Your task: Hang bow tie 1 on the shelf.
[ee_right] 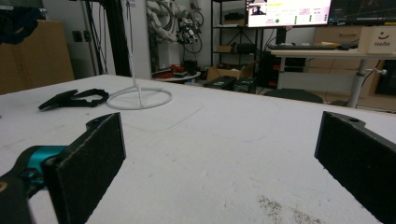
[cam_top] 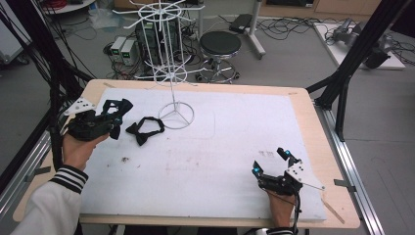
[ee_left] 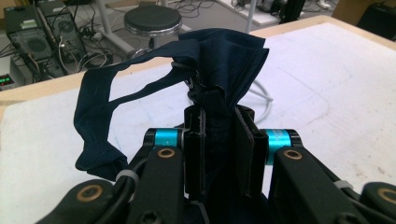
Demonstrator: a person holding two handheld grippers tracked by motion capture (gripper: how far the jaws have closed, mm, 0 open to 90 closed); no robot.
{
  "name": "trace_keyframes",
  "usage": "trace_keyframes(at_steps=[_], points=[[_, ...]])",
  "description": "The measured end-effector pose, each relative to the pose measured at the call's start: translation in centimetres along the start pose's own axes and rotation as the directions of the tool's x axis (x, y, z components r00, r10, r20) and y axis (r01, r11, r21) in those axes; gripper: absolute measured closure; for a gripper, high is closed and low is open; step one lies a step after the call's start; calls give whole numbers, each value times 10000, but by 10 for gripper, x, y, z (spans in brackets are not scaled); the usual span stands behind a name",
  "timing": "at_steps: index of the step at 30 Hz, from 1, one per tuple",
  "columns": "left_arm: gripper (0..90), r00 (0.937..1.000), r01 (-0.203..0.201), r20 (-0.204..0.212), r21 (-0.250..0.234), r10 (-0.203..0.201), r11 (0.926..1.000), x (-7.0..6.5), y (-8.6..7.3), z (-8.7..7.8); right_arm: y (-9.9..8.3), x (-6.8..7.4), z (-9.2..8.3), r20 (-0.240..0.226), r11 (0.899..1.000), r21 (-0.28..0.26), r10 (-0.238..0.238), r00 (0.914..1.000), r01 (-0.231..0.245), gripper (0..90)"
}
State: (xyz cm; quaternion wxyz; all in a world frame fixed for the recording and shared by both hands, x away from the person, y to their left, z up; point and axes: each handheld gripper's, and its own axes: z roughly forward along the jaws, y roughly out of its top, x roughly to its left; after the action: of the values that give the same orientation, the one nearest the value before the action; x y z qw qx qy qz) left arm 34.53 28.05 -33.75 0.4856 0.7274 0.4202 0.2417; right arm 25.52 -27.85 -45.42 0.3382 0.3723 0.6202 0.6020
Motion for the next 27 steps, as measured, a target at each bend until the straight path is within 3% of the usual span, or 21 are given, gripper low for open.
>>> trace_keyframes(at_steps=[11,27], points=[[751,9988,-50,475,-461,72,9989,-6,14,0,0,0,0,4,10000,6,15,10000,-15,11],[751,9940,-223,1037,-1118,340,9935,-26,42,0,0,0,0,1,10000,2,1,10000,-1,11]])
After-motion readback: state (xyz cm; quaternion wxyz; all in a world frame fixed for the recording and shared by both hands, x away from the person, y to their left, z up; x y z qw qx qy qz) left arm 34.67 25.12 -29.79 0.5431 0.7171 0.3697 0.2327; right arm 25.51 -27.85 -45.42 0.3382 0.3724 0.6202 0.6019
